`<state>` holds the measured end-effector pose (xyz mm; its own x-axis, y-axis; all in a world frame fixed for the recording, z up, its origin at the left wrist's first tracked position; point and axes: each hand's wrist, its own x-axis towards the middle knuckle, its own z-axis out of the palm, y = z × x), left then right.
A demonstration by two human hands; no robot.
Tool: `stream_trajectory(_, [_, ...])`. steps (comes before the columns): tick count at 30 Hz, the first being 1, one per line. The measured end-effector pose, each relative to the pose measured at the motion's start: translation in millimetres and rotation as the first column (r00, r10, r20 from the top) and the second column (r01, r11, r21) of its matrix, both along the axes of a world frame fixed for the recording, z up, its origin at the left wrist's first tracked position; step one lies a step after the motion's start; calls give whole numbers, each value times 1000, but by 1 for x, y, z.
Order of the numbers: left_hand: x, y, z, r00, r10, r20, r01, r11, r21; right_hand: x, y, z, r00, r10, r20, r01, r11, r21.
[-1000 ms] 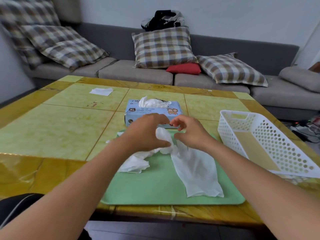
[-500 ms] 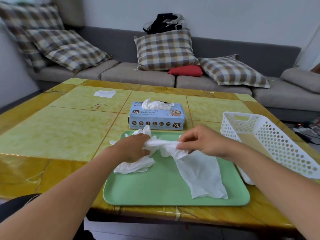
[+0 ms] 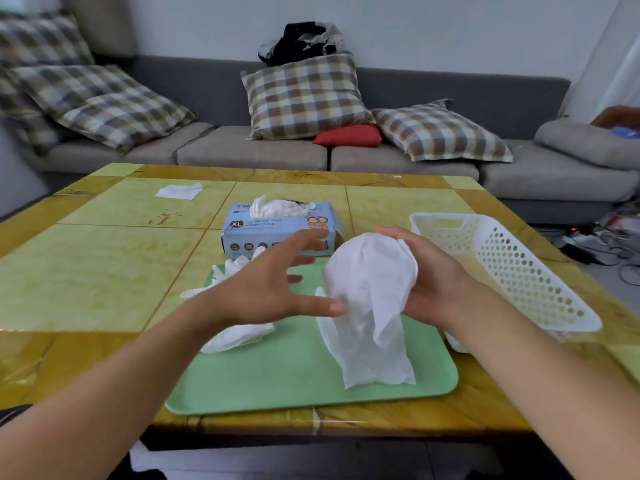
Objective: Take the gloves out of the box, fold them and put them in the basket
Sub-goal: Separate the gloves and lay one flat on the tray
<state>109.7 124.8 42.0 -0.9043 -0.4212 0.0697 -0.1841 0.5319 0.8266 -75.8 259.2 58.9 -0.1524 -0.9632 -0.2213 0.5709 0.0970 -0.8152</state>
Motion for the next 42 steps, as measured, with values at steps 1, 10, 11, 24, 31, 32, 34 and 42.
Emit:
stream_trajectory(1, [-8, 12, -7, 999, -8, -54, 10, 999, 36, 4, 0, 0, 1000, -3, 16, 2, 1000, 28])
stream_trajectory(10, [-30, 25, -29, 900, 397, -181, -246, 804, 541, 0, -7, -15, 891, -193, -411, 236, 970, 56])
stream_trajectory(11, [-28, 22, -25, 908, 380, -176, -208, 775, 597, -2, -7, -14, 861, -209, -465, 269, 961, 66])
stream_trajectory(24, [-13, -19, -20, 897, 415, -151, -323, 850, 417, -20, -6, 21, 844, -270, -463, 235, 963, -132])
stream_trajectory(31, [-10, 9, -19, 854, 225, -470, -353, 913, -205, 3, -3, 30, 970, -219, -110, 199, 966, -164])
stream_trajectory(32, [-10, 17, -15, 875, 134, -466, -223, 964, -142, 7, -5, 27, 979, -196, -61, 183, 968, -173])
stream_trajectory(34, [-14, 30, -11, 898, 50, -438, -22, 997, 68, 17, -6, 25, 992, -125, 6, 124, 972, -197])
stream_trajectory(42, [-18, 19, 2, 825, 472, -309, -65, 623, 779, 7, -1, 29, 659, -282, -697, 188, 959, -211])
